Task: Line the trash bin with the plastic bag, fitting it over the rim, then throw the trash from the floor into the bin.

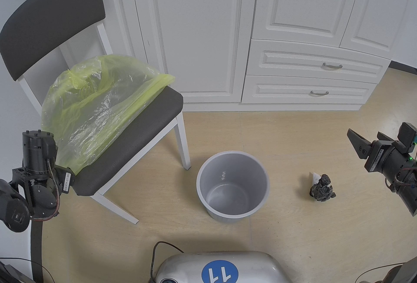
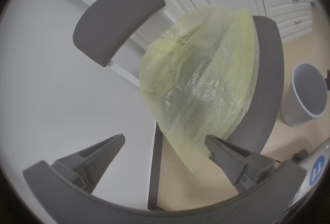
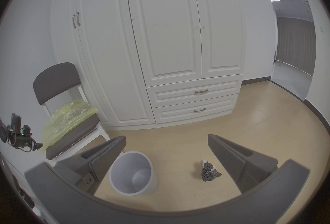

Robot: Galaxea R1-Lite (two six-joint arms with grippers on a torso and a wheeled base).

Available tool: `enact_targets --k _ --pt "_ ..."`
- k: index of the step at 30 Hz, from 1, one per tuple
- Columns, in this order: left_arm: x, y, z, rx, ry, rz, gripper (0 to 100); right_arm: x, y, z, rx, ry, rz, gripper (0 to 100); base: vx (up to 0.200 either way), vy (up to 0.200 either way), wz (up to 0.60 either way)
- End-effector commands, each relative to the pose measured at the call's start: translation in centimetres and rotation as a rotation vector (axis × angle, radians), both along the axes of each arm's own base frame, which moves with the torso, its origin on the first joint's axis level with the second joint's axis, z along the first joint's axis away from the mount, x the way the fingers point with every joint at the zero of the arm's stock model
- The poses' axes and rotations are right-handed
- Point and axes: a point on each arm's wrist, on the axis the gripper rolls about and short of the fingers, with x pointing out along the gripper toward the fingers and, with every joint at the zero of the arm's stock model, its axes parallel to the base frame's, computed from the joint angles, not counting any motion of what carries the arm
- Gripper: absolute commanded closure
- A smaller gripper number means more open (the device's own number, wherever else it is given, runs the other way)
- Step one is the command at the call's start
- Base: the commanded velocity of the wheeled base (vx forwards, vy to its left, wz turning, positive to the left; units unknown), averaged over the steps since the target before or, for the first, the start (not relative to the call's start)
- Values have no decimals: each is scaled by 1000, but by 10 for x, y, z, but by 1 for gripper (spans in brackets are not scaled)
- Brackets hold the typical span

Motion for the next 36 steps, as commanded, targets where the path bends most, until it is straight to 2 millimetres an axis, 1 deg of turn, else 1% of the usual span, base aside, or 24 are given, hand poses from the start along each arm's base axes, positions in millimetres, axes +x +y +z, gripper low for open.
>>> enact_targets --k 1,5,8,10,14,17,21,27,31,32,36 --pt "-8 6 18 -4 -67 1 0 0 0 0 -1 1 1 0 0 0 0" --pt "-8 14 33 -14 -107 -32 0 -1 0 0 -1 1 1 0 0 0 0" --pt "-12 16 37 -11 -113 -64 0 -1 -1 0 1 -2 -1 0 0 0 0" --pt "-17 15 35 -13 -96 -82 0 0 0 0 0 0 -1 0 0 0 0" --pt "-23 5 18 -12 -40 -135 0 0 0 -1 -2 4 1 0 0 0 0" --pt "-23 1 9 -10 0 -155 0 -1 -1 -2 -4 8 4 0 0 0 0" --pt "-21 0 3 -7 28 -161 0 -1 -1 -4 -6 13 5 0 0 0 0" --pt "-9 -4 -2 -27 47 -201 0 0 0 -4 -8 18 7 0 0 0 0" --pt "-5 -12 -1 -34 20 -237 0 0 0 -4 -8 18 7 0 0 0 0" --pt "-2 -18 0 -37 -12 -259 0 0 0 -5 -9 19 7 0 0 0 0" --pt "8 -25 -3 -40 -33 -278 0 1 0 -5 -10 22 7 0 0 0 0"
